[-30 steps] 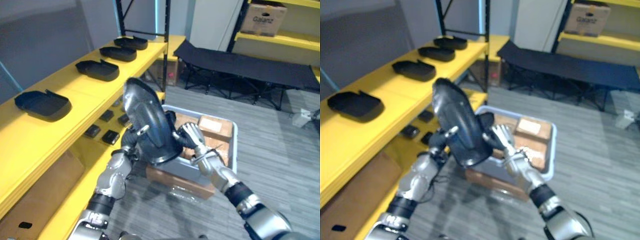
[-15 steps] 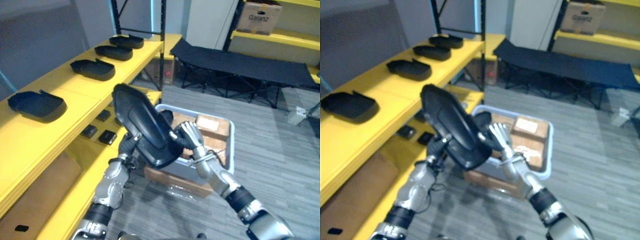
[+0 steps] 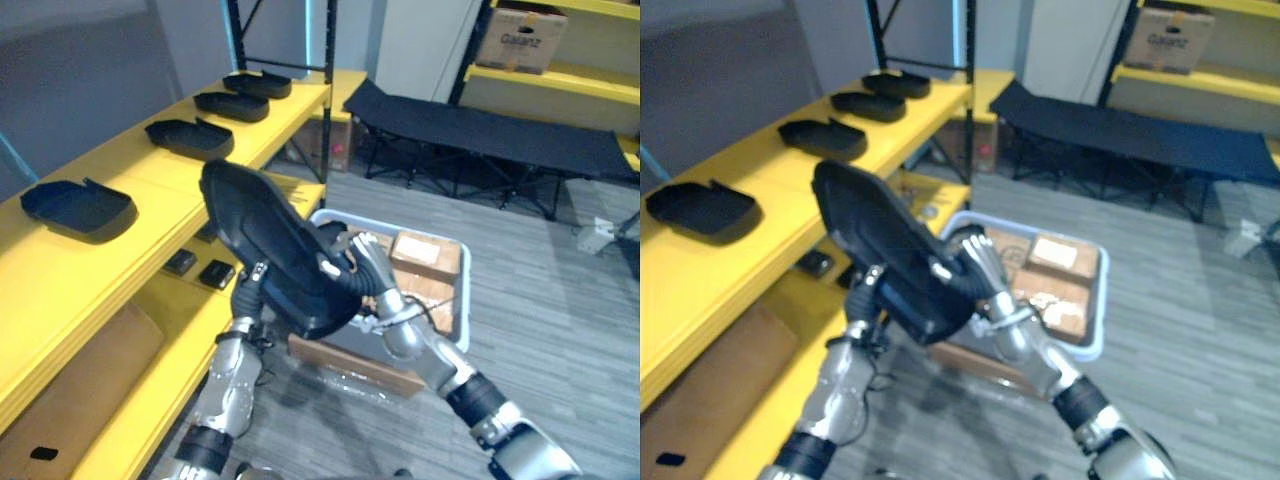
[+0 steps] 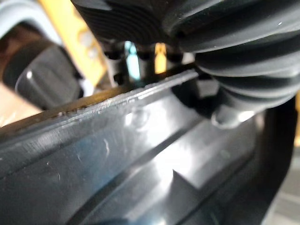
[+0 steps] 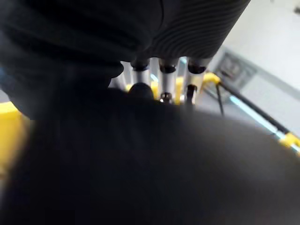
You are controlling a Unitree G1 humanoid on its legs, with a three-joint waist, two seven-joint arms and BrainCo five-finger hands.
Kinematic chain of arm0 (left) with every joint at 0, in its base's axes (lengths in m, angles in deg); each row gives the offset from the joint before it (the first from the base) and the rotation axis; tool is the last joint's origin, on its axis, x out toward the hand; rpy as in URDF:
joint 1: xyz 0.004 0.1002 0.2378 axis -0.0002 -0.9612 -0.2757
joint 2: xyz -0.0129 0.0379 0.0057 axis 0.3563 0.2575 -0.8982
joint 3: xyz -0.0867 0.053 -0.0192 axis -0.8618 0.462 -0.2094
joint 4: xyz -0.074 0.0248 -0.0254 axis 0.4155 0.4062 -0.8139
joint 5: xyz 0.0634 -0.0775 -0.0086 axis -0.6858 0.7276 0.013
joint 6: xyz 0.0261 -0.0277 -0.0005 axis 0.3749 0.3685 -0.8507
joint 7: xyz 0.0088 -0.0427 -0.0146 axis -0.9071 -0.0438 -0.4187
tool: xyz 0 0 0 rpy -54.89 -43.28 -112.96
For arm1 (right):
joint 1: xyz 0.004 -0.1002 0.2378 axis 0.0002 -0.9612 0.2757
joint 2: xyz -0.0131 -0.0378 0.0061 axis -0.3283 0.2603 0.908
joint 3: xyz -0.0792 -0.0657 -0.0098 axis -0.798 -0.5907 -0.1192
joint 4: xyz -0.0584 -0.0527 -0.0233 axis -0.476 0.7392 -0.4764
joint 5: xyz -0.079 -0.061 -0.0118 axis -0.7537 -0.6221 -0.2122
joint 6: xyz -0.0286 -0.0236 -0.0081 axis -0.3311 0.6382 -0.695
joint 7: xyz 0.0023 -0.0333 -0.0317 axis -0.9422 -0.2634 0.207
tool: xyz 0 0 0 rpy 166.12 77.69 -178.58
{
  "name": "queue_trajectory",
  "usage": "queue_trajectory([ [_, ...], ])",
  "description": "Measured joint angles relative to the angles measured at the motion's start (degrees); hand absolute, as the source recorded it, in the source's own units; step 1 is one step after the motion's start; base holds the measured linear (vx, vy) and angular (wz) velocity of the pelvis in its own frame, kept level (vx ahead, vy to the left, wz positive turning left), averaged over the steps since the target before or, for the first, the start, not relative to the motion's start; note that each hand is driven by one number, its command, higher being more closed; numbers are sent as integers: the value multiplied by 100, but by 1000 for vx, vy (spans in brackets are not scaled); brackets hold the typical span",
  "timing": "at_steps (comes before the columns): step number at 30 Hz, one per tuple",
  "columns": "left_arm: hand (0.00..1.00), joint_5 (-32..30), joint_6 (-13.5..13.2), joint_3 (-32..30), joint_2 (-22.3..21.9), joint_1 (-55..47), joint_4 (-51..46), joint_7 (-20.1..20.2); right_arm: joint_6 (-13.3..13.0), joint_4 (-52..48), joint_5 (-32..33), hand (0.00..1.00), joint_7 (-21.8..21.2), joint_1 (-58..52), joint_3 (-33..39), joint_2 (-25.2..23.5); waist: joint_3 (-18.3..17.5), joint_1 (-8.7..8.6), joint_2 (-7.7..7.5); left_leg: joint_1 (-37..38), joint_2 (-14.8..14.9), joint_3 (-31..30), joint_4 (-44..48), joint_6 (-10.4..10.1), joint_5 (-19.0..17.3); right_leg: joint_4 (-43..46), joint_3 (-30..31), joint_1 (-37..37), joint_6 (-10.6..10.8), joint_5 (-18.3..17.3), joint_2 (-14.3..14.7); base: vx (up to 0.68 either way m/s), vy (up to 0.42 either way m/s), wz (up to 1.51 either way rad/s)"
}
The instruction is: Walk over and take plastic housings, then place them on the shelf
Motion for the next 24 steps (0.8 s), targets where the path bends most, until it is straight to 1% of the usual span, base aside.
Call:
queue_trajectory([
  [1, 100, -277, -32, 17, -8, -47, -105, -149, 59, -15, 180, 0, -63, -13, 13, -35, -10, -2, -16, 1, 0, 2, -2, 0, 0, 1, 0, -1, 0, 0, 0, 0, 0, 0],
  [2, 100, -728, -76, 17, -52, -106, -274, -360, 159, -114, 484, 0, -151, -28, 23, -87, -20, -4, -32, 1, -1, 5, -5, 0, 0, 1, 0, -3, 0, 0, 0, 0, 0, 0],
  [3, 100, -916, -94, 13, -81, -136, -368, -457, 203, -172, 626, 0, -192, -35, 44, -124, -24, -8, -38, 3, -1, 7, -6, 0, 0, 1, 0, -2, 0, 0, 0, 0, 0, 0],
  [5, 100, -1545, -111, -55, -224, -152, -698, -850, 338, -450, 1043, 0, -318, -78, 312, -264, -26, -12, -42, 10, -3, 15, -7, 0, 0, 2, 3, -1, 0, 0, 0, 0, 0, 0],
  [7, 100, -2009, -112, -99, -296, -176, -999, -1107, 427, -767, 1255, 0, -383, -148, 529, -311, -26, -11, -42, 36, -4, 26, -14, 0, 0, 2, 9, 4, 0, 0, 0, 0, 0, 0],
  [8, 100, -2176, -113, -111, -329, -189, -1091, -1201, 427, -884, 1341, 0, -414, -188, 600, -316, -26, -10, -42, 58, -4, 39, -25, 0, 0, 2, 15, 11, 0, -1, 0, 0, 0, -8],
  [9, 100, -2525, -126, -181, -405, -230, -1304, -1368, 428, -1189, 1525, 0, -468, -271, 797, -316, -27, -20, -42, 82, -4, 83, -36, -1, 0, 2, 37, 5, -2, -3, 0, 1, 5, -11],
  [10, 100, -2757, -130, -235, -453, -241, -1400, -1454, 427, -1342, 1632, 0, -492, -299, 893, -319, -27, -29, -41, 89, -4, 114, -48, -1, 0, 2, 55, -3, -2, -2, 0, 4, 11, -12],
  [11, 100, -2870, -133, -262, -474, -241, -1441, -1514, 428, -1433, 1718, 0, -524, -321, 958, -318, -27, -34, -41, 106, -4, 134, -65, -1, 0, 2, 71, -10, -2, -2, 0, 8, 23, -12],
  [12, 100, -3061, -138, -312, -503, -255, -1494, -1667, 424, -1576, 1921, 0, -592, -394, 1137, -322, -26, -42, -40, 147, -5, 164, -73, -2, -1, 2, 107, -3, -2, -2, 1, 8, 30, -14],
  [14, 100, -3237, -153, -532, -534, -371, -1589, -1839, 426, -1799, 2250, 0, -693, -518, 1562, -321, -26, -72, -41, 193, -7, 218, -81, -8, -13, 2, 159, -3, -1, -4, 0, 4, 28, -13],
  [16, 100, -3456, -161, -907, -546, -500, -1619, -2213, 416, -2164, 2954, 0, -1042, -676, 2112, -301, -27, -166, -38, 195, -6, 246, -90, -8, -15, 2, 178, -28, -4, -7, 1, 9, 28, -7],
  [17, 100, -3506, -160, -980, -554, -539, -1649, -2300, 407, -2226, 3106, 0, -1137, -717, 2202, -289, -28, -180, -38, 198, -6, 260, -94, -9, -15, 2, 187, -37, -4, -7, 1, 10, 29, -10],
  [18, 100, -3557, -158, -1129, -559, -610, -1761, -2421, 406, -2356, 3467, 0, -1389, -833, 2345, -255, -28, -192, -38, 200, -6, 298, -101, -10, -16, 2, 212, -78, -4, -7, 1, 10, 21, -10],
  [19, 100, -3697, -157, -1218, -578, -630, -1850, -2498, 405, -2445, 3806, 0, -1620, -960, 2443, -240, -28, -195, -38, 198, -6, 306, -107, -10, -17, 2, 219, -81, -4, -7, 1, 18, 27, -8],
  [20, 100, -3730, -158, -1344, -610, -636, -1994, -2553, 407, -2517, 4240, 0, -1944, -1175, 2546, -238, -28, -196, -37, 198, -7, 306, -112, -10, -16, 2, 219, -81, -4, -7, 1, 0, 0, 0],
  [21, 100, -3730, -159, -1394, -630, -646, -2088, -2572, 413, -2537, 4440, 0, -2128, -1289, 2590, -238, -28, -195, -36, 198, -7, 308, -113, -10, -17, 2, 220, -84, -4, -7, 1, 0, 0, 0],
  [23, 100, -3730, -235, -1523, -666, -708, -2402, -2632, 475, -2580, 4922, 0, -2694, -1763, 2731, -240, -29, -204, -33, 198, -10, 323, -141, -11, -17, 1, 229, -101, -2, -9, 1, 0, 0, 0],
  [24, 100, -3730, -271, -1563, -667, -735, -2447, -2635, 505, -2583, 5006, 0, -2792, -1889, 2770, -245, -31, -211, -30, 200, -12, 331, -155, -11, -17, 1, 233, -110, -1, -10, 1, 18, 33, -6],
])
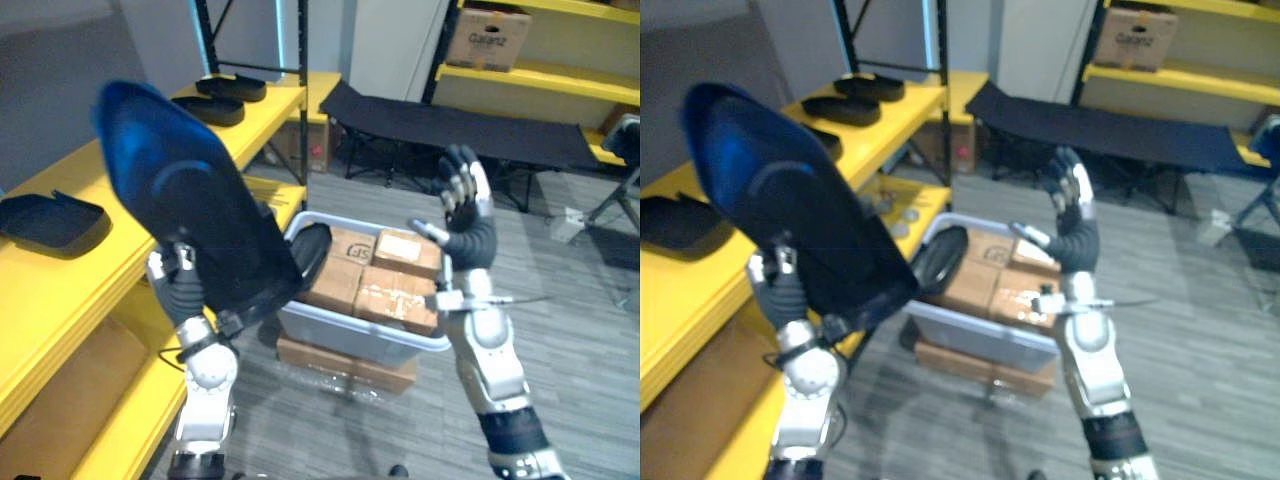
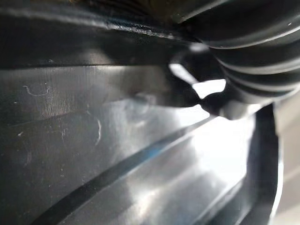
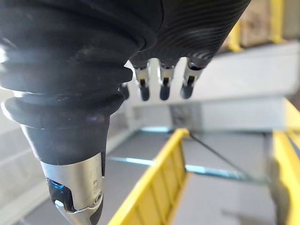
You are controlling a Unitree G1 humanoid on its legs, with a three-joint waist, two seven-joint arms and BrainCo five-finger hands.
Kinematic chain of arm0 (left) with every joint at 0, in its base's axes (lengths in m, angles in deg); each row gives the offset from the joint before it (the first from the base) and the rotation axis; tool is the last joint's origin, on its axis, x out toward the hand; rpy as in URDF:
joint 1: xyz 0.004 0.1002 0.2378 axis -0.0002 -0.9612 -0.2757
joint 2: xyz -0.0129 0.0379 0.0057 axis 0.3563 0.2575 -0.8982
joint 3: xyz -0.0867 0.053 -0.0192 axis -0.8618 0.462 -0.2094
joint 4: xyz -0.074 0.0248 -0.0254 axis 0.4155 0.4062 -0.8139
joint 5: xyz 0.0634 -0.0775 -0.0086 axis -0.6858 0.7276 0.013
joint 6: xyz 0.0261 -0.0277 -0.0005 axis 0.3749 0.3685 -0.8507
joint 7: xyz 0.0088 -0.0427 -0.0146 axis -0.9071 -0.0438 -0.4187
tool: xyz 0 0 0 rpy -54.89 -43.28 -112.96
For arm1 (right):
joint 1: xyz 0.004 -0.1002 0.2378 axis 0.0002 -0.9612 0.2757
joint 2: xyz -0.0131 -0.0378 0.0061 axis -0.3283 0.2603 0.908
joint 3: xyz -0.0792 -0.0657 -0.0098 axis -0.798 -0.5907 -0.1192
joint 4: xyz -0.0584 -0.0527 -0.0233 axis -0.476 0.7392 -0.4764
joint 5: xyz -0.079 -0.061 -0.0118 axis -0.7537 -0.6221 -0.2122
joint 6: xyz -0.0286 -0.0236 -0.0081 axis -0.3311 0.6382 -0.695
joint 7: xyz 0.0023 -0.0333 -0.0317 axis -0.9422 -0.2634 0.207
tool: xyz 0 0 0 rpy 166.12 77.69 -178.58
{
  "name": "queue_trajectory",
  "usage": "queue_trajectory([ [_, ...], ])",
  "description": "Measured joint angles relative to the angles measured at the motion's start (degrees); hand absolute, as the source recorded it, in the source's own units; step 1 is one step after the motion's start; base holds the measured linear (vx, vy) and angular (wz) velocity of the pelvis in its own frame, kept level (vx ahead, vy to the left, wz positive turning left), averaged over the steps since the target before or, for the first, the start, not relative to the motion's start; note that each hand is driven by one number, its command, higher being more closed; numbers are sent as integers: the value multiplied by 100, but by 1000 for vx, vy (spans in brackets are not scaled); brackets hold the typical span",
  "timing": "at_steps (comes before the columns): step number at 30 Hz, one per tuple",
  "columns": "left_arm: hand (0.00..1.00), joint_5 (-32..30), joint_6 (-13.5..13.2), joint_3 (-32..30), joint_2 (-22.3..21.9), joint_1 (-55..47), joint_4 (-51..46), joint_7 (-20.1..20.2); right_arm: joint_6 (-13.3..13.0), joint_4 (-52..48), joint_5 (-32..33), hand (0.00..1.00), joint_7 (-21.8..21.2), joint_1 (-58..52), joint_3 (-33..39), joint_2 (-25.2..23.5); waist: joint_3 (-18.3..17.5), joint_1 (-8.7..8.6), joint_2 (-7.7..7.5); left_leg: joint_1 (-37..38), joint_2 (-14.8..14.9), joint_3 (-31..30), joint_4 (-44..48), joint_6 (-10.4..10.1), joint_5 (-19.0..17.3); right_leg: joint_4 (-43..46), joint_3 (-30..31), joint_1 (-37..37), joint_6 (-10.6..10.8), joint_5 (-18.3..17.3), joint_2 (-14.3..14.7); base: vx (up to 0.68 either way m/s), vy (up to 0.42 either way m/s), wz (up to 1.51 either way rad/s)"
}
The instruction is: Walk over and take plastic housings, then place them on the shelf
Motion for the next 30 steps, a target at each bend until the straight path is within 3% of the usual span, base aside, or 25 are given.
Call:
queue_trajectory([
  [3, 100, 13, -78, -143, -3, -215, -154, 8, 39, 13, 328, 0, -160, -577, 262, -180, -10, -10, 27, -12, -8, 135, -17, 0, -9, 0, 121, -121, 2, 1, -1, 16, 31, -19],
  [5, 100, 33, -91, -229, -36, -470, -158, 94, 40, 165, 434, 0, -119, -1036, 546, -501, -35, -127, 68, -28, -10, 159, -20, 2, -21, 1, 146, -162, 2, 1, -1, 15, 19, -7],
  [9, 100, 143, -150, -214, -220, -857, -160, 342, 53, 589, 406, 0, 530, -1785, 843, -887, -56, -205, 127, -35, -20, 272, -12, 8, -62, 1, 262, -254, 5, 3, -4, 8, 21, -14],
  [11, 100, 366, -192, -170, -239, -1040, -160, 362, 49, 730, 427, 0, 640, -2011, 963, -994, -45, -296, 158, -37, -20, 288, -11, 6, -74, 1, 275, -268, 6, 1, -4, 4, 18, -5],
  [15, 100, 565, -412, -154, -219, -1084, -167, 339, 10, 740, 298, 0, 639, -2132, 1084, -990, 49, -297, 187, -378, -7, 242, 265, 24, -226, 3, 288, -473, -13, -58, -26, -26, 14, 0],
  [20, 100, 515, -536, -194, -208, -822, -170, -18, -187, 1012, 174, 0, 868, -1572, 1029, -856, 627, -269, 249, -783, 23, 103, 792, 48, -382, 254, 286, -715, -34, -66, -87, -32, 27, 5],
  [27, 100, 320, -532, -745, -219, -789, -339, -683, -561, 1005, 196, 0, 509, -1274, 1063, -735, 663, -170, 294, -831, -73, -346, 785, 78, -402, 437, -86, -481, 71, -245, -207, 47, 35, 29],
  [30, 100, 232, -527, -1251, -219, -993, -747, -882, -580, 1005, 157, 0, 419, -947, 560, -724, 657, 49, 328, -844, -222, -841, 786, 113, -422, 447, -609, -48, 170, -389, -334, 46, 39, 88],
])
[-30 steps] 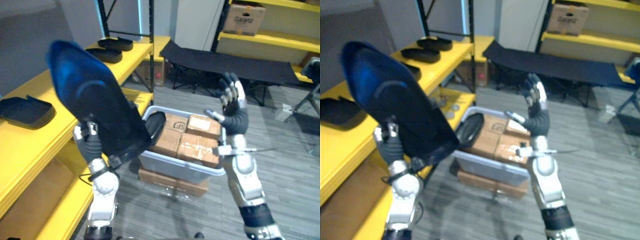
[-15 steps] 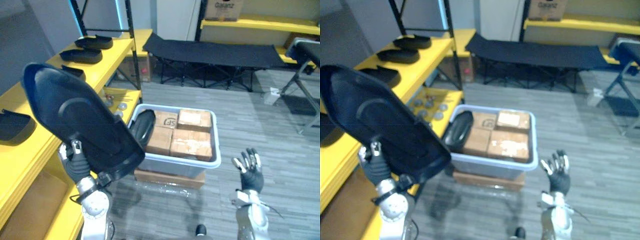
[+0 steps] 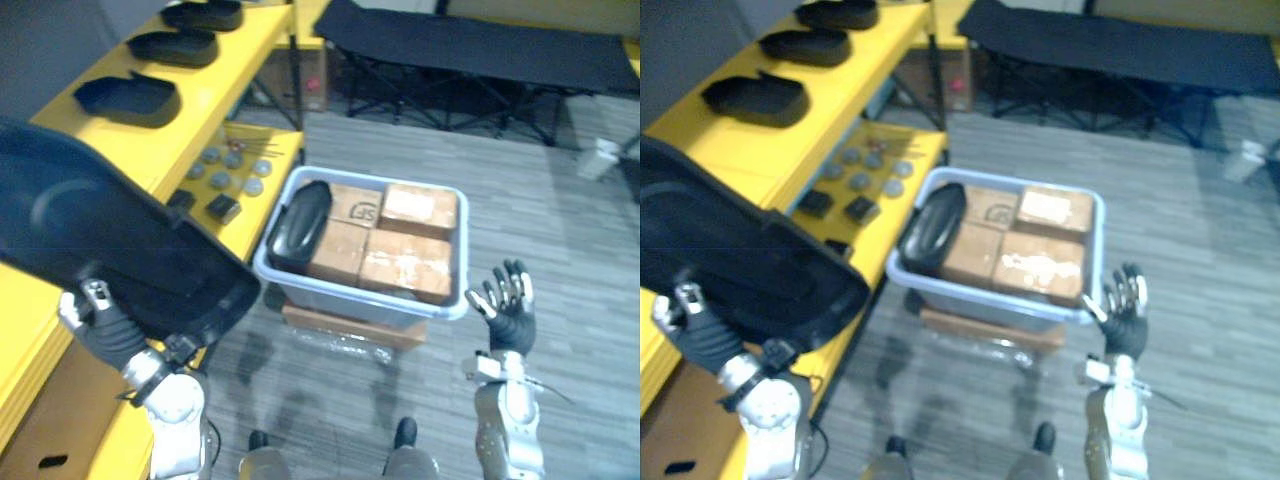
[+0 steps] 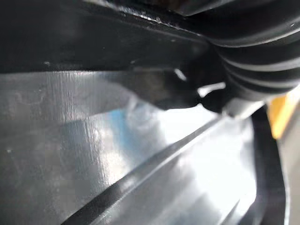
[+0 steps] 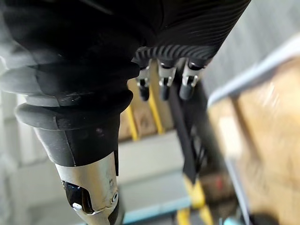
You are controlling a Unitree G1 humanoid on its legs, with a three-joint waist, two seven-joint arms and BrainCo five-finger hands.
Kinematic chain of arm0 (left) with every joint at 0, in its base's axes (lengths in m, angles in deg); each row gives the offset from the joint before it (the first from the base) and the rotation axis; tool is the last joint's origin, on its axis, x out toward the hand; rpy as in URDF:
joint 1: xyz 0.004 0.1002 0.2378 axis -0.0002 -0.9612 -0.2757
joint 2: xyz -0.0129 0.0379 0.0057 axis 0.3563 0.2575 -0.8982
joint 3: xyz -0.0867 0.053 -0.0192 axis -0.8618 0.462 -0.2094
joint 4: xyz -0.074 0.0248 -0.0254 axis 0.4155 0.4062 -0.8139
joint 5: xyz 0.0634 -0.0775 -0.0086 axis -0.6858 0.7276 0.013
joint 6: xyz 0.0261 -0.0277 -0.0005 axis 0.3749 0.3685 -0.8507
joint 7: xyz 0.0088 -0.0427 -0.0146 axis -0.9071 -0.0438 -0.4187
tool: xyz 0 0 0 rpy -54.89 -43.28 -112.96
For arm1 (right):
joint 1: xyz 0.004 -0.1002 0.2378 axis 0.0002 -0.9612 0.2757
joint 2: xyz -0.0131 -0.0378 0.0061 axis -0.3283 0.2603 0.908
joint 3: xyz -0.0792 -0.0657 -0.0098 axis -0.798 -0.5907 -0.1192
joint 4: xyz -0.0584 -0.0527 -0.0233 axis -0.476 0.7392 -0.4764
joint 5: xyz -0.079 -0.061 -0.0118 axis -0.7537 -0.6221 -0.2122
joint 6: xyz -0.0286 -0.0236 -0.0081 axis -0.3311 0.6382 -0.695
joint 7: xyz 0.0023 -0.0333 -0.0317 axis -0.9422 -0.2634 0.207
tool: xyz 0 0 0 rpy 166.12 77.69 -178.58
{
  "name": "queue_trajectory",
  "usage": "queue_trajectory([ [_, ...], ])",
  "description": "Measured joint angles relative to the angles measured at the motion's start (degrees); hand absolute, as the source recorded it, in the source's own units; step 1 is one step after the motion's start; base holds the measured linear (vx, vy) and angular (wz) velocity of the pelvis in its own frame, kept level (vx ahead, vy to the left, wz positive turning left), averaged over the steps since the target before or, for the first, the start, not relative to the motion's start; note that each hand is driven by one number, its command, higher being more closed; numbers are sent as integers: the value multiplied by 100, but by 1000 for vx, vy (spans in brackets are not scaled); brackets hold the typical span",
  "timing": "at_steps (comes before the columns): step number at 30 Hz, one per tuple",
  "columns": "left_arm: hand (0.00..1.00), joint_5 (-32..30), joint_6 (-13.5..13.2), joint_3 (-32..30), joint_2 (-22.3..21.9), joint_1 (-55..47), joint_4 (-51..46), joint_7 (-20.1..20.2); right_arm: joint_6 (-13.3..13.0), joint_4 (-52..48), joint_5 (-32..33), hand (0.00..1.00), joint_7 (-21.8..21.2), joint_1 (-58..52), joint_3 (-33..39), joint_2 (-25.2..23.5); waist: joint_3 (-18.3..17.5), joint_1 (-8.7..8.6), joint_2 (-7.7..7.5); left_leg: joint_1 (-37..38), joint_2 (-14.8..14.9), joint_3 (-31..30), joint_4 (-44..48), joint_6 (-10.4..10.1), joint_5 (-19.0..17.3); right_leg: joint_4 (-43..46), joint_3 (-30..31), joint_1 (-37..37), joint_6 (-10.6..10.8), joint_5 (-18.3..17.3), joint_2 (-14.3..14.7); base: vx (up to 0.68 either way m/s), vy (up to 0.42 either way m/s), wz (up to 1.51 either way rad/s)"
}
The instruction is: Walk over and take plastic housings, then place them on the shelf
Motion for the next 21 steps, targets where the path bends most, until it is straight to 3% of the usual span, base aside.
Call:
queue_trajectory([
  [2, 100, 3, -1, -486, -30, -345, -341, -8, 68, 109, -199, 0, -19, 448, -596, -2, -8, 378, 16, -55, -162, -407, 4, 33, -3, 15, -449, 304, 99, -107, -113, 47, 39, 94],
  [5, 100, 25, -12, -960, -126, -761, -566, 91, 271, 438, -292, 0, -29, 973, -1198, -50, -21, 801, 0, -95, -315, -772, -8, 45, 4, -25, -853, 583, 180, -183, -180, 73, 25, 78],
  [7, 100, 32, -23, -1318, -376, -1104, -684, 197, 427, 850, -337, 0, -66, 1340, -1671, -233, -36, 1165, -19, -125, -442, -1126, -12, 47, 4, -115, -1295, 912, 207, -203, -189, 78, -12, 81],
  [9, 100, 79, -99, -1460, -575, -1364, -776, 333, 517, 1130, -547, 0, -58, 1530, -2071, -408, -99, 1358, -56, -251, -524, -1401, 0, 46, 4, -146, -1601, 1027, 217, -211, -180, 57, -17, 72],
  [13, 100, 77, -384, -1570, -666, -1556, -878, 742, 633, 1443, -1005, 0, 3, 1574, -2472, -609, -202, 1574, -199, -290, -597, -1583, 19, 46, 4, -144, -1891, 1188, 216, -211, -173, 48, -14, 35],
  [16, 100, 81, -450, -1577, -664, -1591, -877, 928, 677, 1442, -1077, 0, 85, 1581, -2382, -538, -246, 1562, -272, -289, -598, -1586, 48, 58, -18, -140, -1943, 1201, 212, -214, -172, -12, -6, -3],
  [21, 100, 129, -446, -1632, -671, -1609, -854, 983, 776, 1438, -1074, 0, -43, 1408, -2124, -61, -253, 1437, -261, -317, -523, -1479, 615, 123, -413, 141, -1817, 1201, 160, -437, -206, -66, 30, -18],
])
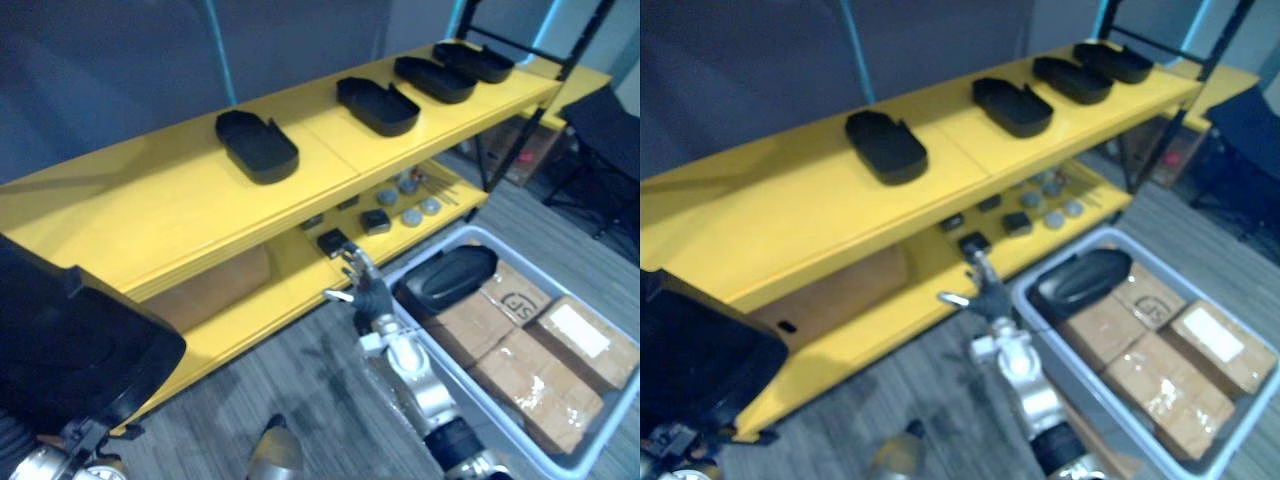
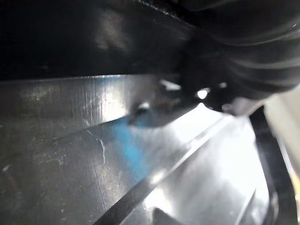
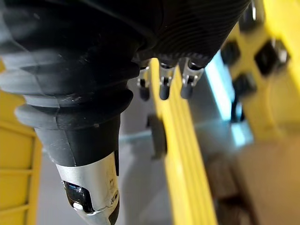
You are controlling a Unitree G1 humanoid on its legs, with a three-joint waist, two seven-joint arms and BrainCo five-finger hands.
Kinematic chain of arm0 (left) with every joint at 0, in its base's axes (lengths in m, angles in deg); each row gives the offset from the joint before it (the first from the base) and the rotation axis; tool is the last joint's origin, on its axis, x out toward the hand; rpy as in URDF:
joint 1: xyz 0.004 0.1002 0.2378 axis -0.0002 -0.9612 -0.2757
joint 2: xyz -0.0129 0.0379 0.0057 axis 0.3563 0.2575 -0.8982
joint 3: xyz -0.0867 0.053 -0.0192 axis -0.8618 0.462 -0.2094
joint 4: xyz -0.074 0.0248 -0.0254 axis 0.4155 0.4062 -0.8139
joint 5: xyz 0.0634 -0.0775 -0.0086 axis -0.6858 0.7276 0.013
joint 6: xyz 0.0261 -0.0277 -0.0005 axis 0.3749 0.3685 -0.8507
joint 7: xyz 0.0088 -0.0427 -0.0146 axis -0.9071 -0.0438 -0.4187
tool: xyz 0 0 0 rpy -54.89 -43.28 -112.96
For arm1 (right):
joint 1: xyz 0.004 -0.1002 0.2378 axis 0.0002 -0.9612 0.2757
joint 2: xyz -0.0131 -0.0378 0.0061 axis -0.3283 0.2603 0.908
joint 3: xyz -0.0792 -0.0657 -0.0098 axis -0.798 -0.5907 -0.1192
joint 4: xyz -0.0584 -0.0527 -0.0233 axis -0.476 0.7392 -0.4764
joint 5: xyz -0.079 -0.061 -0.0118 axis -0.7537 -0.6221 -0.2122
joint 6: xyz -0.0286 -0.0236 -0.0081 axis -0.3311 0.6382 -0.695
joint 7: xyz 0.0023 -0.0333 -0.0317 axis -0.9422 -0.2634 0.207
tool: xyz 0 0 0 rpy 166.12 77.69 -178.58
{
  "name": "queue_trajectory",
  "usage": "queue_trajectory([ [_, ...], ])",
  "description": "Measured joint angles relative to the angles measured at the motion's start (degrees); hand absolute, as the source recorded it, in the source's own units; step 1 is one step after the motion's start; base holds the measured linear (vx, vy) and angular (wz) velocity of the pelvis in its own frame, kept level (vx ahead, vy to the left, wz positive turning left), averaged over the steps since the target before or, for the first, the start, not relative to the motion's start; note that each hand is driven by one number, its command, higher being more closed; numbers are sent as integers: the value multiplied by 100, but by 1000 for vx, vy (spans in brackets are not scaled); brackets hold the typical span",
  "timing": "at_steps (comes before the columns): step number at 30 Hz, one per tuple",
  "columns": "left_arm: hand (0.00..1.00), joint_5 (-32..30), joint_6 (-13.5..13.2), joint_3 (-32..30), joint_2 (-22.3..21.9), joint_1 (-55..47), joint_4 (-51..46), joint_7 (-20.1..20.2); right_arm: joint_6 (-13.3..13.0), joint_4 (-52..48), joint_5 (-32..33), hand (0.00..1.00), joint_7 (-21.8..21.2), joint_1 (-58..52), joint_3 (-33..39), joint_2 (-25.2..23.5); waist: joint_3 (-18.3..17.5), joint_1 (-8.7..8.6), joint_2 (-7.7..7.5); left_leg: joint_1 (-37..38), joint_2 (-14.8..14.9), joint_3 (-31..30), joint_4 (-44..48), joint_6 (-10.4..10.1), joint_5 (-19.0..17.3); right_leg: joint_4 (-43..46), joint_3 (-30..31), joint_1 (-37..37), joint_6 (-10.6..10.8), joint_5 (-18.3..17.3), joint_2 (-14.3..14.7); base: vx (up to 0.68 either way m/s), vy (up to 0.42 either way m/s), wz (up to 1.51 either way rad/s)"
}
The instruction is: Walk over and take plastic housings, then place them on the shelf
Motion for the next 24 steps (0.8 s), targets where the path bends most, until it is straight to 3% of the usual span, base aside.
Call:
queue_trajectory([
  [4, 100, 173, 12, -31, 4, 4, 60, 98, 31, -340, 1, 0, -151, -436, 236, 123, -35, -138, -52, -310, -20, -47, 442, 79, -87, 129, -233, 82, 13, -84, 21, -48, 23, 27],
  [8, 100, 452, 11, 13, 7, 10, 105, 507, 27, -388, -196, 0, -8, -689, 334, 97, -58, -108, -136, -495, -179, -239, 454, 82, -38, 222, -499, 125, 26, -163, -58, -26, 28, 37],
  [11, 100, 421, -6, 205, 23, 73, 115, 579, -40, -411, -260, 0, 39, -671, 454, 89, -26, -107, -173, -744, -217, -238, 459, 121, 37, 526, -489, -118, 30, -317, -181, -42, 36, 19],
  [14, 100, 391, -50, 360, 338, 449, 123, 464, -389, -414, -426, 0, 112, -452, 796, 103, 318, -193, -165, -1157, -249, -258, 608, 165, 206, 1152, -127, -596, -170, -669, -318, -71, 43, 33],
  [16, 100, 365, -102, 460, 742, 1075, 214, 432, -650, -419, -476, 0, 131, -266, 1005, 132, 679, -324, -246, -1393, -371, -423, 573, 146, 409, 1561, 559, -910, -283, -1024, -358, -130, 33, 60],
  [19, 100, 360, -121, 645, 948, 1548, 464, 430, -804, -434, -611, 0, 140, -132, 1103, 152, 923, -382, -324, -1412, -465, -622, 438, 100, 569, 1810, 795, -977, -212, -1369, -388, -136, -47, 45],
  [20, 100, 384, -121, 649, 925, 1607, 549, 459, -914, -444, -703, 0, 135, -66, 1156, 171, 977, -380, -308, -1422, -455, -681, 321, 87, 669, 1880, 776, -1031, -101, -1429, -384, -118, -74, 23],
  [24, 100, 396, -159, 638, 905, 1538, 563, 574, -996, -445, -806, 0, 98, 165, 1203, 348, 1152, -375, -166, -1376, -435, -680, 265, 108, 770, 2055, 772, -1039, 1, -1503, -418, -89, -37, 10],
])
